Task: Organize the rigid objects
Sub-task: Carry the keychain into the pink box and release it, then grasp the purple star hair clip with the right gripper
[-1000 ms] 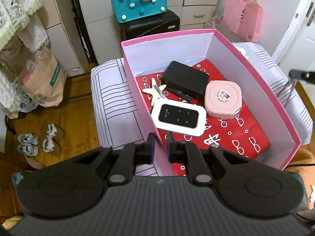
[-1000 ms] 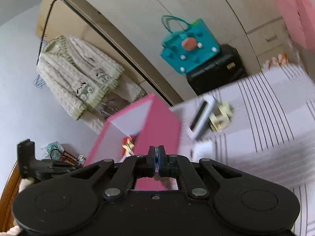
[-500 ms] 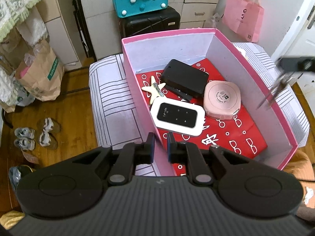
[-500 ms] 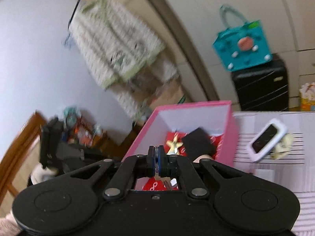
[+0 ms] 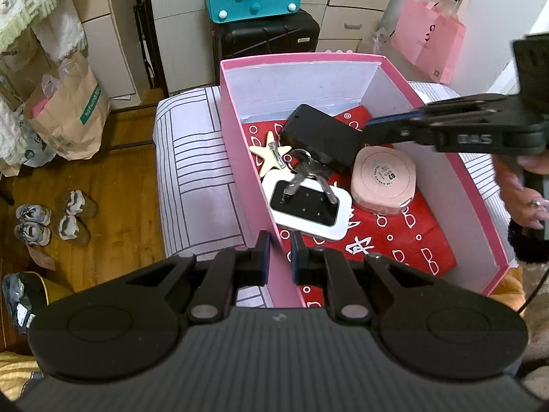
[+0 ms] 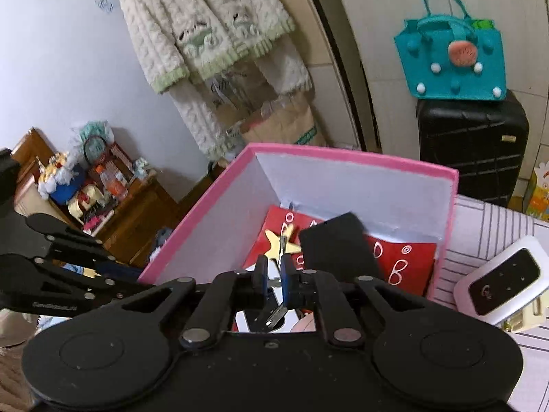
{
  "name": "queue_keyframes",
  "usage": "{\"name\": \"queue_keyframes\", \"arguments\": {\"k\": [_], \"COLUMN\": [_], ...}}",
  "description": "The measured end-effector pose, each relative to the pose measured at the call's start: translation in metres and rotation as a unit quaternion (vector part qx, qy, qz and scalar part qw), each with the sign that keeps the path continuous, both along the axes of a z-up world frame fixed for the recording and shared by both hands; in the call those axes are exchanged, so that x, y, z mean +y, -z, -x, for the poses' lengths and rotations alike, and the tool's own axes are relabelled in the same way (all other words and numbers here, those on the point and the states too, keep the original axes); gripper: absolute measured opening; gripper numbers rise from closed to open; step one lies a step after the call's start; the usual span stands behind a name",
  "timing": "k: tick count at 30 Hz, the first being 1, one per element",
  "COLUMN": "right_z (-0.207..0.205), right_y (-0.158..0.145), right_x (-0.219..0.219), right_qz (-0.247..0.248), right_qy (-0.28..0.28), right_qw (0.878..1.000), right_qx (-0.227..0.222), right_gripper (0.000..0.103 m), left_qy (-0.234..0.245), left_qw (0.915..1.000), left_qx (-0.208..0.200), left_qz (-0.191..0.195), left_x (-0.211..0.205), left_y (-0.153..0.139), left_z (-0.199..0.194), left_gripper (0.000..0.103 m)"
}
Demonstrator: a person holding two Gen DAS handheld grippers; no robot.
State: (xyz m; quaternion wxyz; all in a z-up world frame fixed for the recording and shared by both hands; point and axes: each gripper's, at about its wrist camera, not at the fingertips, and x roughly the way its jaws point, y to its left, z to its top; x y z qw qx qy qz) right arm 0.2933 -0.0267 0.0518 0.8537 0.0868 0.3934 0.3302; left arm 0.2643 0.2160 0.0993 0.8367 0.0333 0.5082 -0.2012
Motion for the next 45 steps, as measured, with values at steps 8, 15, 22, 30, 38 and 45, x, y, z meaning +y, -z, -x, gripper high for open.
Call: {"name": "queue_keyframes", "arguments": {"k": [8, 15, 22, 30, 38, 45], "right_z": [0.065, 0.117, 0.133, 0.127, 0.108, 0.108], "right_y": [-0.017, 0.017, 0.071, 0.095, 0.102, 0.097], "right_x": [-0.074, -0.127, -0.139, -0.133, -0.121, -0.146], "right_qz": [-0.003, 0.086, 0.129, 0.144, 0.161, 0.107], "right_qy": [0.076, 0.179, 0.207, 0.203, 0.206, 0.232], "right_qw": [0.995, 0.978, 0.969, 0.968, 0.963, 0.966], "right_qx": [-0.056, -0.058, -0.035, -0.034, -0.07, -0.041], "right_gripper": [0.025, 0.028, 0.035, 0.054, 0.055, 0.025], "left_qy": [0.004, 0.014, 0.009, 0.001, -0.002, -0.003], "left_qw": [1.0, 0.9996, 0.9995, 0.9993, 0.9989, 0.999], "left_qx": [-0.004, -0.015, -0.021, -0.022, -0.02, -0.02], "left_qz": [-0.003, -0.021, -0.024, -0.031, -0.044, -0.041], "left_x": [0.0, -0.007, -0.008, -0.011, -0.015, -0.014], "left_y": [0.0, -0.001, -0.001, -0.002, -0.003, -0.003], "left_z": [0.004, 0.008, 0.011, 0.011, 0.012, 0.012], "left_gripper": [0.011, 0.011, 0.011, 0.011, 0.011, 0.011]}}
